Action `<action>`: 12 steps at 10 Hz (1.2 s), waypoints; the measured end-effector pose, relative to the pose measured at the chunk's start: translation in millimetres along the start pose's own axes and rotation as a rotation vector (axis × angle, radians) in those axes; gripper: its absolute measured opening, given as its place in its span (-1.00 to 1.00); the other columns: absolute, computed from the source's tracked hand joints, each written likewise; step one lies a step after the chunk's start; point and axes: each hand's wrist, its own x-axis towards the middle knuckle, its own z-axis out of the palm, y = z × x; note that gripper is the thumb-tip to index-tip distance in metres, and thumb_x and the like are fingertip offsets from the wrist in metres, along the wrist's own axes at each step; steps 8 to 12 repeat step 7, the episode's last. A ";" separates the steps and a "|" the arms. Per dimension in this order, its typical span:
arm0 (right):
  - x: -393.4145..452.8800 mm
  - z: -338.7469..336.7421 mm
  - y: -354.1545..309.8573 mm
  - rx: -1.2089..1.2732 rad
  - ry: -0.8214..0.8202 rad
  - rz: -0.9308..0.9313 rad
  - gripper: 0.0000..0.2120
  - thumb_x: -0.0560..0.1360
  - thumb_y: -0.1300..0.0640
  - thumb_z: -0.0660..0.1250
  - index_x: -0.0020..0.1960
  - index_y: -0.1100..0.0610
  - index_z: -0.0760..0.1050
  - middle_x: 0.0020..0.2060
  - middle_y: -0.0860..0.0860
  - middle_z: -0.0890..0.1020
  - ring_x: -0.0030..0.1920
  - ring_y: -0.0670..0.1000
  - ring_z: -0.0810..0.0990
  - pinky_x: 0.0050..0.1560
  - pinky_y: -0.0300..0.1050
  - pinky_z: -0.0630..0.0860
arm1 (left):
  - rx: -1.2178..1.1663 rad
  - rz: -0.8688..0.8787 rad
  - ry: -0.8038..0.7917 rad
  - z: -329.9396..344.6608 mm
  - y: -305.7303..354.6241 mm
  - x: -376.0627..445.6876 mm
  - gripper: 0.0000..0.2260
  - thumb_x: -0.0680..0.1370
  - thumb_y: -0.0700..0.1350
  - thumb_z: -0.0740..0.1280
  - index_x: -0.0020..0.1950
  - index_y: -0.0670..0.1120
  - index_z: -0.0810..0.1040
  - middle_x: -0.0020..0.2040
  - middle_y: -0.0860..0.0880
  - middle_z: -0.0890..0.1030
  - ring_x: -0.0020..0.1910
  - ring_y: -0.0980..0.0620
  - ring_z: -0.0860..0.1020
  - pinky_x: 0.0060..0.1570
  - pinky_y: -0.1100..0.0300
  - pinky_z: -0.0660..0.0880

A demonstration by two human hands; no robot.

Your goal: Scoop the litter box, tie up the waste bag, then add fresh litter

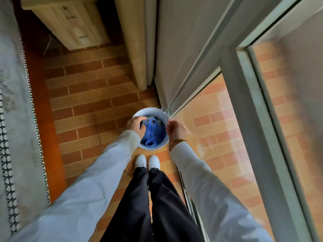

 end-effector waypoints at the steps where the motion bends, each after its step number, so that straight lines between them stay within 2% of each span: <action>1: 20.4 15.2 3.2 -0.549 -0.027 -0.159 -0.78 0.48 0.28 0.21 -0.23 0.14 0.60 -0.31 0.09 0.57 -0.20 0.12 0.49 -0.06 0.04 0.50 | 0.028 0.030 -0.003 -5.1 -7.2 3.6 -0.68 0.53 -0.27 0.20 0.25 -0.09 0.50 0.26 -0.11 0.52 0.24 -0.13 0.45 0.25 0.07 0.39; 2: 40.3 20.2 6.5 -1.215 -0.146 -0.261 -0.66 0.58 0.19 0.14 0.32 0.21 0.44 0.26 0.20 0.51 0.27 0.20 0.45 0.34 0.06 0.34 | 0.081 0.027 -0.008 -4.6 -13.1 6.2 -0.68 0.54 -0.25 0.19 0.28 -0.09 0.47 0.28 -0.11 0.50 0.25 -0.13 0.43 0.25 0.09 0.36; 3: 49.9 18.8 8.4 -1.549 -0.271 -0.282 -0.51 0.61 0.11 0.11 0.51 0.14 0.14 0.51 0.09 0.20 0.50 0.16 0.11 0.47 0.07 0.08 | 0.115 -0.008 -0.013 -4.6 -14.5 5.2 -0.67 0.56 -0.24 0.18 0.33 -0.10 0.42 0.33 -0.12 0.45 0.31 -0.13 0.37 0.29 0.09 0.31; 4: 48.8 14.4 10.6 -1.582 -0.262 -0.351 -0.50 0.62 0.06 0.10 0.53 0.08 0.10 0.54 0.02 0.11 0.53 0.10 0.00 0.49 0.12 -0.01 | 0.120 -0.002 -0.014 -6.5 -16.4 3.3 -0.66 0.57 -0.24 0.18 0.34 -0.13 0.40 0.34 -0.13 0.44 0.34 -0.12 0.33 0.33 0.08 0.27; 7: 1.0 9.6 -2.5 -1.602 -0.241 -0.642 -0.49 0.60 0.01 0.16 0.50 0.14 0.17 0.48 0.07 0.25 0.50 0.11 0.11 0.49 0.00 0.05 | 0.118 0.075 -0.040 -47.5 -10.6 -17.5 -0.65 0.55 -0.25 0.16 0.34 -0.15 0.39 0.34 -0.14 0.42 0.33 -0.11 0.35 0.34 0.06 0.27; 12: 1.0 9.6 -2.5 -1.602 -0.241 -0.642 -0.49 0.60 0.01 0.16 0.50 0.14 0.17 0.48 0.07 0.25 0.50 0.11 0.11 0.49 0.00 0.05 | 0.118 0.075 -0.040 -47.5 -10.6 -17.5 -0.65 0.55 -0.25 0.16 0.34 -0.15 0.39 0.34 -0.14 0.42 0.33 -0.11 0.35 0.34 0.06 0.27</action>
